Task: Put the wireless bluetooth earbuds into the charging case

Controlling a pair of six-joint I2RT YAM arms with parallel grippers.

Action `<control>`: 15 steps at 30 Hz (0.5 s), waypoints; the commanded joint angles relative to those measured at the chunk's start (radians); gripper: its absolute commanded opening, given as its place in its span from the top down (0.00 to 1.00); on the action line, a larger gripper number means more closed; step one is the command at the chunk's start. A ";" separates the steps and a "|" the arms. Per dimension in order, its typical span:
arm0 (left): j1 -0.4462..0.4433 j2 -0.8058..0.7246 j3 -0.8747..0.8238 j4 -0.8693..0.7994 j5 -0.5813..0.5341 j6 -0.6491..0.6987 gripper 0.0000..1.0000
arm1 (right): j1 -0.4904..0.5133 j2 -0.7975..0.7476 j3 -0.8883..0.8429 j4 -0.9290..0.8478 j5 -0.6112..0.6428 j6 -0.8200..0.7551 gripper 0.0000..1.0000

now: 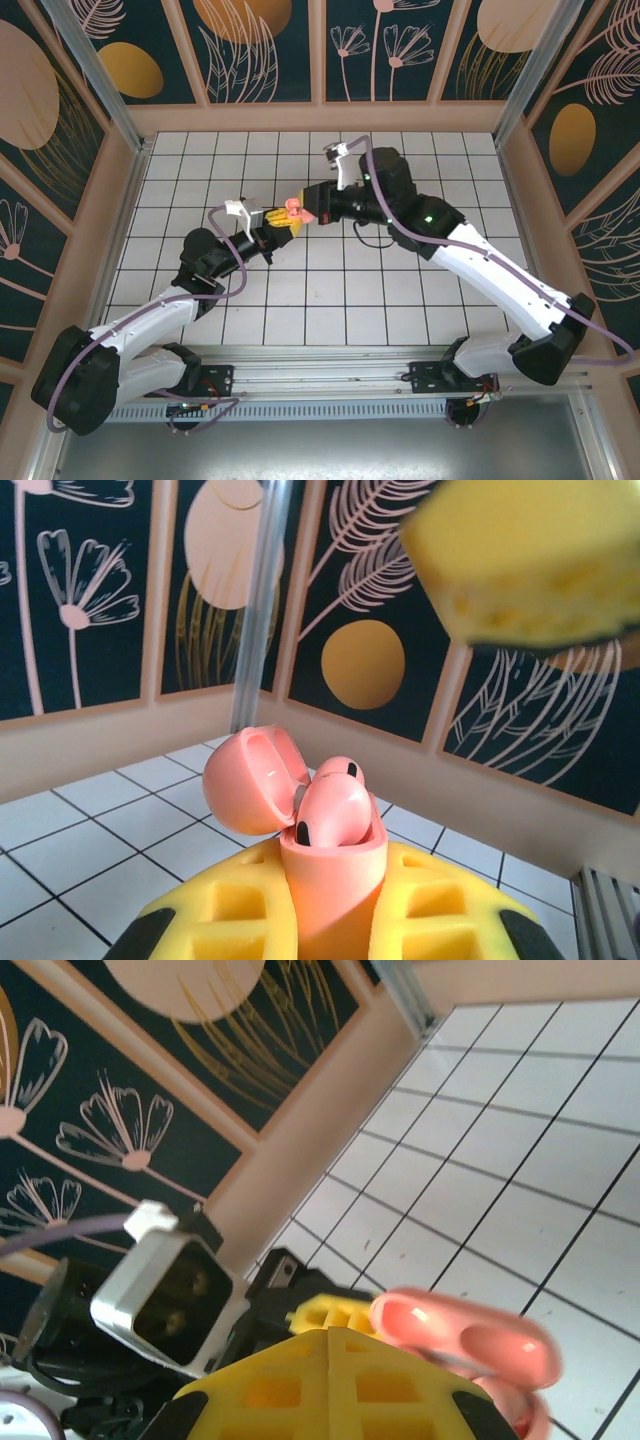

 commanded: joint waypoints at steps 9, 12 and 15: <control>0.001 -0.004 0.029 0.093 0.214 0.088 1.00 | -0.127 -0.014 -0.031 -0.043 -0.159 -0.007 0.44; 0.000 0.002 0.043 0.079 0.225 0.090 1.00 | -0.130 -0.001 -0.043 -0.042 -0.180 -0.008 0.43; 0.000 0.017 0.064 0.052 0.244 0.090 1.00 | -0.129 0.029 -0.041 -0.050 -0.223 -0.014 0.43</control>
